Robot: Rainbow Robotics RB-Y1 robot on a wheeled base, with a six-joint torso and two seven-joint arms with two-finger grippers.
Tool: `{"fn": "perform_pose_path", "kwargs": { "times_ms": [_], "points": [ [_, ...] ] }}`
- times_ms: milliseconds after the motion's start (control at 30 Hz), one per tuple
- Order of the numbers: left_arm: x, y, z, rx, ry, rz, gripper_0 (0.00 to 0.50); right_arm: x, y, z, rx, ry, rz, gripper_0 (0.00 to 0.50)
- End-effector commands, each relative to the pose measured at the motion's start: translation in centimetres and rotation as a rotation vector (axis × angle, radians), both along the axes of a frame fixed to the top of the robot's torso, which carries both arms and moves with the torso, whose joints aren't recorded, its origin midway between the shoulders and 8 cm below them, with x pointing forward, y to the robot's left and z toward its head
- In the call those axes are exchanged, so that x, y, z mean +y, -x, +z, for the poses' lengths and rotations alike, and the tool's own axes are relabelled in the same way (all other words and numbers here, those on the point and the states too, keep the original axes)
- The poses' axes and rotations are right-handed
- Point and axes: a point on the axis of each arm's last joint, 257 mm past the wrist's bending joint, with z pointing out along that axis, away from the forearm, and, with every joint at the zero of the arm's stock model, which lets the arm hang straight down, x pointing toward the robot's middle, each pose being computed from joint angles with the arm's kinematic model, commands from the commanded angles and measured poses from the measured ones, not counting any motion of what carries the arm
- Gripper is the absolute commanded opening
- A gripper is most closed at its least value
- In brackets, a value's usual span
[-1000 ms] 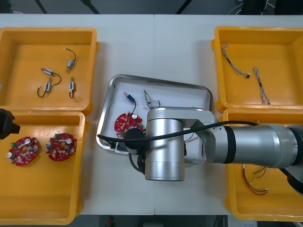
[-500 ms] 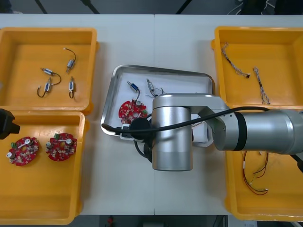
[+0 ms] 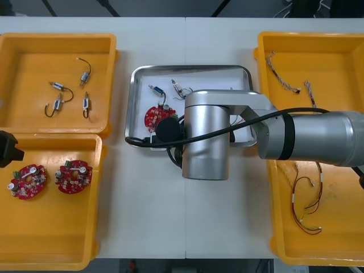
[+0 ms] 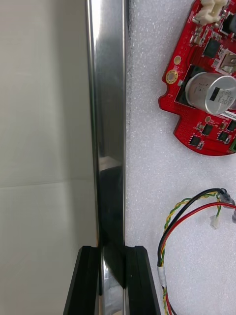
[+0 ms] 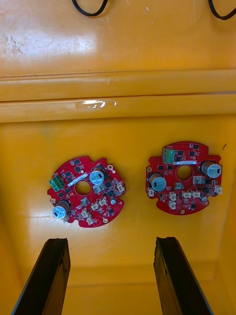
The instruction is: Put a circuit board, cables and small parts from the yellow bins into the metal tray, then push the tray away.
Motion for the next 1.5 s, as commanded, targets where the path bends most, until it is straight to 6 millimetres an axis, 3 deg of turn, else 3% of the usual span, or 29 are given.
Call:
{"fn": "perform_pose_path", "kwargs": {
  "times_ms": [33,467,867,1500],
  "points": [
    [1.5,-0.2,1.4,-0.020,-0.033,0.024,0.500,-0.1,-3.1,2.8,-0.079,0.027,0.023,0.000],
    [1.5,-0.2,1.4,-0.020,-0.033,0.024,0.500,0.6,-7.6,4.0,-0.132,-0.030,0.021,0.000],
    [1.5,-0.2,1.4,-0.020,-0.033,0.024,0.500,2.6,-11.5,5.5,-0.189,-0.087,0.056,0.000],
    [1.5,-0.2,1.4,-0.020,-0.033,0.024,0.500,5.8,-15.5,8.0,-0.286,-0.159,0.145,0.000]
  ]
}}
